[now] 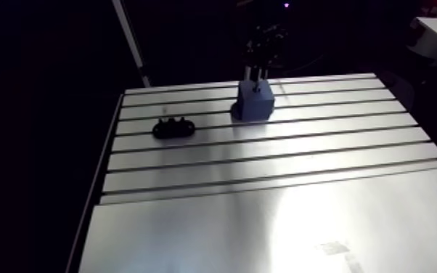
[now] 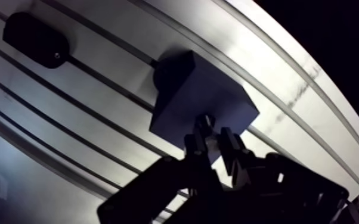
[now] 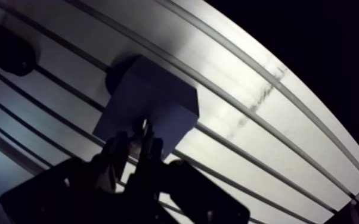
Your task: Pick up the M10 bolt and insert it into the hex recess until seated.
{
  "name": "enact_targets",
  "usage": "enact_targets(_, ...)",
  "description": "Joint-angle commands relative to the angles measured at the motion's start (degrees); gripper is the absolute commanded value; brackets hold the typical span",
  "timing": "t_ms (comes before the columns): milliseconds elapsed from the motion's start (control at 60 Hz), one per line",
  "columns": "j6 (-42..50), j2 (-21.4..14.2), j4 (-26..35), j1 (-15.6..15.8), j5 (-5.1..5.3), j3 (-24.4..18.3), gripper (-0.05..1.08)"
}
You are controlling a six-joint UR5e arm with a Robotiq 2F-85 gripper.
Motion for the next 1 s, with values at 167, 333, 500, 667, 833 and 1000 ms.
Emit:
enact_targets(167,0.0,0.0,-0.1,0.2,0.01,0.3,1.07)
enact_targets(333,0.0,0.1,-0.1,0.3,0.01,0.3,1.07)
enact_targets(500,0.0,0.1,-0.1,0.3,-0.08,0.3,1.07)
enact_targets(667,0.0,0.2,-0.2,0.3,-0.08,0.5,1.07)
enact_targets(833,0.1,0.5,-0.6,0.3,-0.07,0.7,1.05)
enact_targets(1000,0.0,0.5,-1.3,0.3,0.01,0.8,0.82)
